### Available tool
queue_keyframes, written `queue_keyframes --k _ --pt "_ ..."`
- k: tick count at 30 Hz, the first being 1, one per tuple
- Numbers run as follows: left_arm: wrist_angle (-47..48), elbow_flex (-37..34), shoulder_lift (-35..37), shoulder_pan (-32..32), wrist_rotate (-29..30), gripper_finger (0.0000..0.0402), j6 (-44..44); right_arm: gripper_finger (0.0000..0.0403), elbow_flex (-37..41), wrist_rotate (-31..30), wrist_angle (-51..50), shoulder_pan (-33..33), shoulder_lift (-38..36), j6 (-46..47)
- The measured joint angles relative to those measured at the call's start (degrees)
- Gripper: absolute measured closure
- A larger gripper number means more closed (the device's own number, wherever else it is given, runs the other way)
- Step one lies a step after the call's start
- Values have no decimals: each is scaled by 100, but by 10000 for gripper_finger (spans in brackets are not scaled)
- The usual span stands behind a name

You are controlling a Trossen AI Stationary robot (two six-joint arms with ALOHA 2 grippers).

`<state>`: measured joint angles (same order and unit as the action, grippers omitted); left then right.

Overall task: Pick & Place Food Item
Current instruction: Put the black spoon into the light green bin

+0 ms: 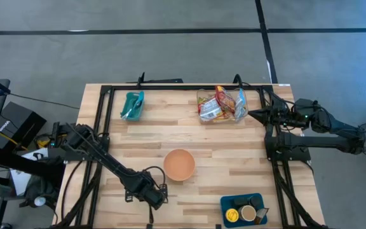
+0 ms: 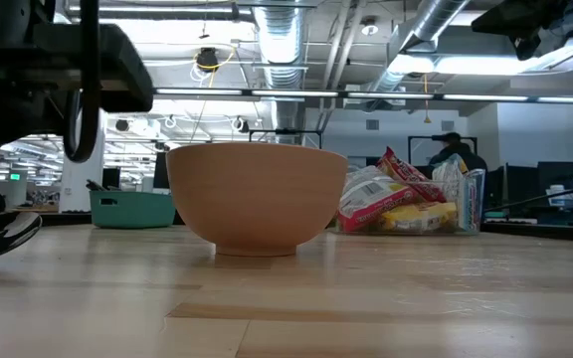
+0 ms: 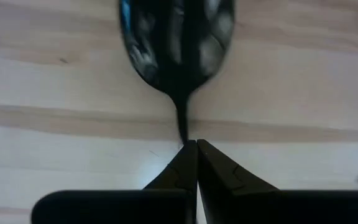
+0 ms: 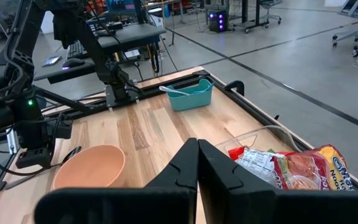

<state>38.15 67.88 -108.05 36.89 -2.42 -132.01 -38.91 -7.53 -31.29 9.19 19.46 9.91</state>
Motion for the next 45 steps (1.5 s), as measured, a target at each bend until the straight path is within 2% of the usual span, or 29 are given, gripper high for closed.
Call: queue_keyframes --k 16,26,30,37,45 --pt "92 -1 7 0 1 394 117 403 -1 0 -2 0 0 1" --pt "-17 -2 9 0 0 317 262 403 2 0 -2 0 0 2" --pt "-37 -7 93 -20 -162 300 249 403 0 0 -4 0 0 0" --pt "377 -16 315 -20 -102 307 107 403 2 0 -2 0 2 2" --pt "79 -15 133 -57 1 312 110 403 0 0 -17 0 2 13"
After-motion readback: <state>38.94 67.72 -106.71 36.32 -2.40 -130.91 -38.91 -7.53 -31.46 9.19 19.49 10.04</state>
